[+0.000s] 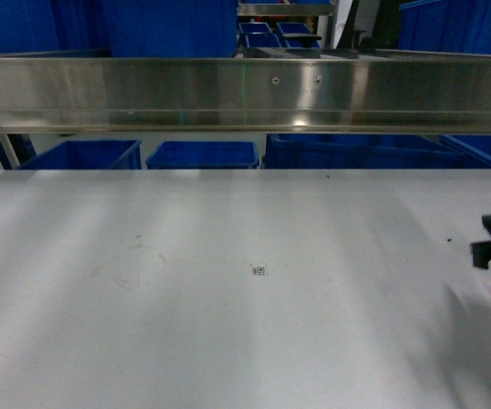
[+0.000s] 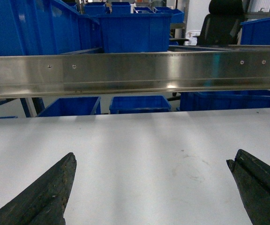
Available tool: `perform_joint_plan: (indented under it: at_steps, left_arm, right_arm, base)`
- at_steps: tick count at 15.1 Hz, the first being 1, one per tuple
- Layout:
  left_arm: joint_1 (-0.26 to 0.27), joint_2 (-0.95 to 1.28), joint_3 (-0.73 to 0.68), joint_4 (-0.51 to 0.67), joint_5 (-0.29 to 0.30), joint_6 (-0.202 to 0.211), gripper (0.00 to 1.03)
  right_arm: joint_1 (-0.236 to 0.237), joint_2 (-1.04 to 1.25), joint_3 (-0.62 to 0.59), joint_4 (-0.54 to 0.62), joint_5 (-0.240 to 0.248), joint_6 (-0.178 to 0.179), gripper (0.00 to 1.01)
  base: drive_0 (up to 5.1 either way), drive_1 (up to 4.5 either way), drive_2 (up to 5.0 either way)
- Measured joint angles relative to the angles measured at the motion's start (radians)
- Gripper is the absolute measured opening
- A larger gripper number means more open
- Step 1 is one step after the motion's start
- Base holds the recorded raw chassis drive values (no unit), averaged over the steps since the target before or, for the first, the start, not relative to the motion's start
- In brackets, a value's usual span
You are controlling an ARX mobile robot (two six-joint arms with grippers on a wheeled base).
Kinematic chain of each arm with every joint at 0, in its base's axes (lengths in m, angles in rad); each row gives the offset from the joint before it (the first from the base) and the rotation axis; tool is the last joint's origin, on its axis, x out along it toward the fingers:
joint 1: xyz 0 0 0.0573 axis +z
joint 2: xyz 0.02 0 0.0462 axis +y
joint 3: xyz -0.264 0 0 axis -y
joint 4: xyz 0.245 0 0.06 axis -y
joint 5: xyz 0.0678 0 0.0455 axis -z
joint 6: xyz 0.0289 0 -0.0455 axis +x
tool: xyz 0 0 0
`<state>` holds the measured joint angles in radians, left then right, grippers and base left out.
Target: Place magnetic block on left shelf second layer
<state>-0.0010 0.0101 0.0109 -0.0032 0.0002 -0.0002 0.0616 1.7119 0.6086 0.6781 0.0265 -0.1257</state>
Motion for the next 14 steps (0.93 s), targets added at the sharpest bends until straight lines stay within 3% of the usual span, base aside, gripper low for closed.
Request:
perform_joint_plan:
  at_steps: [2,5,8,10,12,14]
  left_arm:
    - [0.0,0.0,0.0,0.0,0.0,0.0,0.98]
    - [0.0,0.0,0.0,0.0,0.0,0.0,0.98]
    - [0.0,0.0,0.0,0.0,0.0,0.0,0.98]
    - [0.0,0.0,0.0,0.0,0.0,0.0,0.98]
    - [0.0,0.0,0.0,0.0,0.0,0.0,0.98]
    - [0.0,0.0,0.0,0.0,0.0,0.0,0.98]
  right_arm:
    - [-0.025,-0.112,0.002,-0.088,-0.061,-0.054,0.4]
    - [-0.051,-0.307,0.003,-0.243,-0.109,-0.076,0.4]
    - [-0.056,-0.45,0.002,-0.296,-0.099,-0.043,0.4]
    - [-0.055,-0.506,-0.001,-0.336,-0.057,-0.001,0.4]
    - [-0.047,-0.53,-0.013,-0.349,-0.023,0.016,0.4]
    - [-0.04,-0.537,-0.018,-0.344,-0.019,0.029,0.4]
  base:
    - [0.0,0.0,0.0]
    - [0.0,0.0,0.0]
    - [0.0,0.0,0.0]
    - [0.0,0.0,0.0]
    - [0.0,0.0,0.0]
    - [0.0,0.0,0.0]
